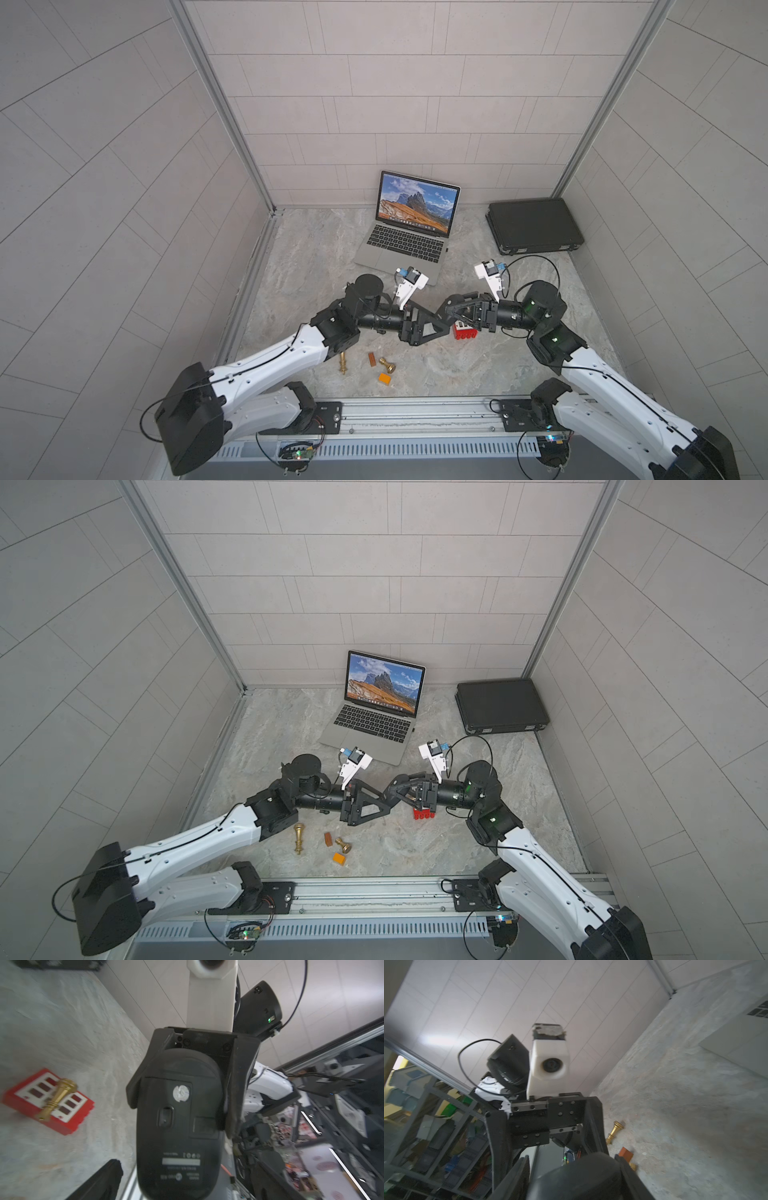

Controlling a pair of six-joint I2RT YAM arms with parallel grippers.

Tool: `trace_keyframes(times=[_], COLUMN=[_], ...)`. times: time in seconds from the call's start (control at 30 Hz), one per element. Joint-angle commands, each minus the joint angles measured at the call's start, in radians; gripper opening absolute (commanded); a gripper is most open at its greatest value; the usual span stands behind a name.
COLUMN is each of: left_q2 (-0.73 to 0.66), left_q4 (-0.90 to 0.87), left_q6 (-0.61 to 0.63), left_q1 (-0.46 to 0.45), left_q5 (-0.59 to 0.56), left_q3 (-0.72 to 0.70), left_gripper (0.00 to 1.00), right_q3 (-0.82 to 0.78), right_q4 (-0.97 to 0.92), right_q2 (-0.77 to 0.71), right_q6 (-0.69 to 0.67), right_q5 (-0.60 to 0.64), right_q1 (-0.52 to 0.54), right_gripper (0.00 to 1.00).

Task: Insert the wireless mouse receiver into the laptop
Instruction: Place the mouse at the center of the board.

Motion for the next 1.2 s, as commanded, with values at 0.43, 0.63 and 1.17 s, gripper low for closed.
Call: trace_keyframes(times=[0.43,0.63,1.17], left_q2=[-0.226,-0.222,-0.116], left_q4=[-0.348,-0.349,0.058], left_q6=[0.285,0.269,0.445], left_q1=[0.138,0.175,0.603], left_q5=[-0.939,-0.906,-1.094], left_q3=[-0.147,-0.158,-0.292], left_gripper=[1.00,1.00,1.00], right_q3=[0.555,0.815,0.628], right_q4=[-0.807,-0.967,-0.676], right_q2=[0.737,1.058,0.712], right_q6=[-0.634,-0.709,-0.595], right_q5=[0.907,1.093,1.157], right_q1=[0.300,0.403,0.314], right_gripper=[0.37,0.39,1.00])
